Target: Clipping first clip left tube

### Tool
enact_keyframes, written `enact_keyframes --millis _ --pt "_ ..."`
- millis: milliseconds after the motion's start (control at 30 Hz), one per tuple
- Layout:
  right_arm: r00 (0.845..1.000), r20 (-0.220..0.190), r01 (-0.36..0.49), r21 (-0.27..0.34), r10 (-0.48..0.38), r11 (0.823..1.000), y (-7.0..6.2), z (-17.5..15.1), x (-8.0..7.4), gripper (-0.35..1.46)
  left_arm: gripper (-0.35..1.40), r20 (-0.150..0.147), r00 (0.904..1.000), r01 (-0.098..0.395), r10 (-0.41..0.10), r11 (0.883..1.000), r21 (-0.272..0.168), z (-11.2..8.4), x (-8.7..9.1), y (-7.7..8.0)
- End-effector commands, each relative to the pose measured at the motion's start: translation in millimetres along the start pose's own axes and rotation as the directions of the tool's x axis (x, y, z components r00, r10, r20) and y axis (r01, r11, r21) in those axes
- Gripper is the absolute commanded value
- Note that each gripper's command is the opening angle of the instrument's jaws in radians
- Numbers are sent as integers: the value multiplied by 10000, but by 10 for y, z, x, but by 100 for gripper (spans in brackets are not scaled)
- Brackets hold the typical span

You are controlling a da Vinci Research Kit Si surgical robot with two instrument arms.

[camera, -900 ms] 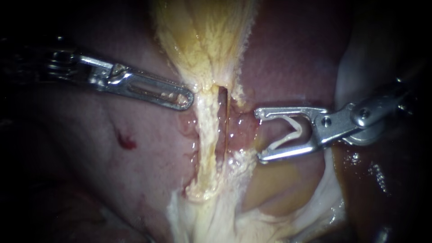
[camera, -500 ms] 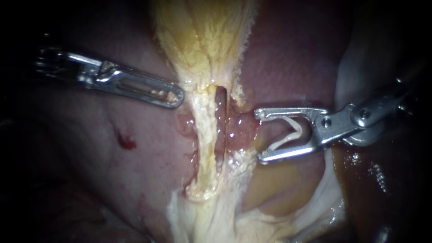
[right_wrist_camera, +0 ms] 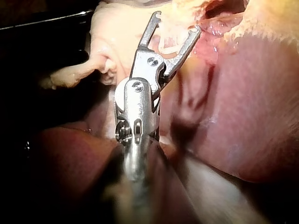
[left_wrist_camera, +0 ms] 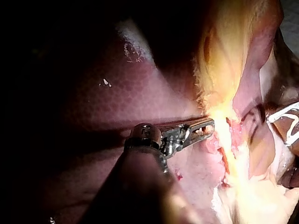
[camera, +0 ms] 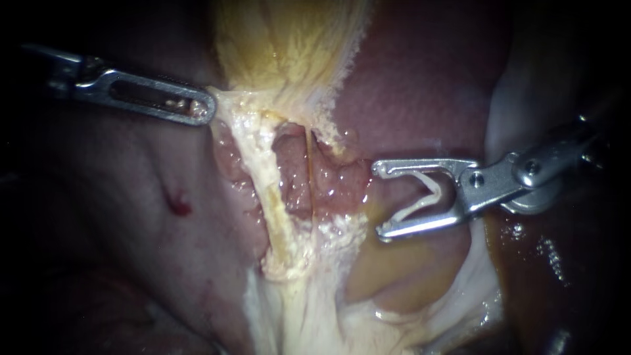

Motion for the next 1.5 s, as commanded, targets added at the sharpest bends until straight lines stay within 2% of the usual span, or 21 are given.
enact_keyframes --millis 33,267,500,733,1067,1300,1500 --pt "10000 6 -1 20 1 10000 0 3 -1 50 -35 4 10000 0 0 10000 -23 0 0 -1" --pt "10000 30 -40 212 39 9998 -2 27 -5 50 -35 4 10000 11 -11 10000 -26 3 3 -8" --pt "9972 70 -752 320 750 9967 -3 59 -11 50 -35 -13 10000 5 -5 10000 -2 6 6 -10" --pt "9907 120 -1355 249 1353 9905 11 84 -24 50 -35 -39 10000 10 -10 10000 36 7 7 -14" --pt "9781 217 -2076 212 2072 9780 32 111 -62 50 -35 -45 10000 -42 42 10000 51 8 7 -17" --pt "9718 269 -2347 242 2341 9718 42 120 -82 50 -35 -56 10000 -36 36 10000 66 8 7 -21" --pt "9697 258 -2434 255 2428 9696 46 129 -86 50 -35 -65 10000 -29 30 10000 79 9 7 -23"
